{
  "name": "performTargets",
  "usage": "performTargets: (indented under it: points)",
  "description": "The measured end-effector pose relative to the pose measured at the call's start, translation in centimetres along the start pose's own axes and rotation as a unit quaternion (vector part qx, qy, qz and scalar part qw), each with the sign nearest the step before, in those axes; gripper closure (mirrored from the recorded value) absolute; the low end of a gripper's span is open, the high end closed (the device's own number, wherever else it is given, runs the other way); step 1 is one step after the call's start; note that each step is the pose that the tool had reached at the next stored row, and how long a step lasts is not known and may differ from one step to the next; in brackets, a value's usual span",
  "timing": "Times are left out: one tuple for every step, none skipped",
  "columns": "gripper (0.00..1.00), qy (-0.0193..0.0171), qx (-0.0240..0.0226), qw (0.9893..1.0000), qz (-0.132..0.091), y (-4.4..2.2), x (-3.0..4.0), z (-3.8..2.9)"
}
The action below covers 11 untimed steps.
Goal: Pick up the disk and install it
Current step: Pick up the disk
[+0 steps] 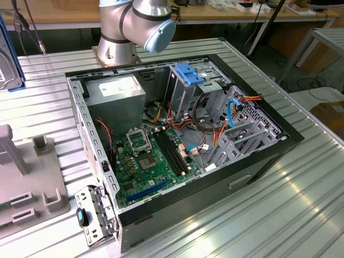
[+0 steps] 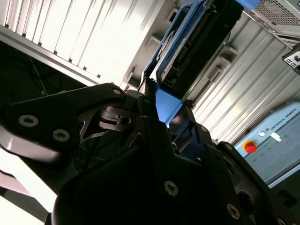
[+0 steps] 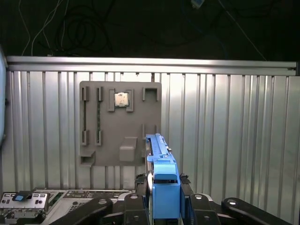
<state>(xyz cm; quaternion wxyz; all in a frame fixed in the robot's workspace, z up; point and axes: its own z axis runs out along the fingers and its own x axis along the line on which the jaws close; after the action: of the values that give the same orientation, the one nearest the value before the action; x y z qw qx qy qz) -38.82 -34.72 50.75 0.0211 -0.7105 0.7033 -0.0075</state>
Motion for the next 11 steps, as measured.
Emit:
performTargets:
  points:
    - [0.64, 0.0000, 0.0000, 1.0000, 0.000, -0.15, 0.00, 0.01]
    - [0.64, 0.0000, 0.0000, 1.0000, 0.000, -0.22, 0.00, 0.01]
    - [0.64, 0.0000, 0.0000, 1.0000, 0.000, -0.22, 0.00, 0.01]
    - [0.64, 0.0000, 0.0000, 1.0000, 0.000, -0.22, 0.00, 0.01]
    - [0.64, 0.0000, 0.0000, 1.0000, 0.000, -0.23, 0.00, 0.01]
    - [0.64, 0.0000, 0.0000, 1.0000, 0.000, -0.24, 0.00, 0.01]
    - [0.64, 0.0000, 0.0000, 1.0000, 0.000, -0.24, 0.00, 0.01]
    - [0.64, 0.0000, 0.0000, 1.0000, 0.000, -0.24, 0.00, 0.01]
    - [0.64, 0.0000, 0.0000, 1.0000, 0.000, -0.25, 0.00, 0.01]
    - [0.64, 0.0000, 0.0000, 1.0000, 0.000, -0.25, 0.00, 0.01]
    - [0.64, 0.0000, 0.0000, 1.0000, 0.000, -0.25, 0.00, 0.01]
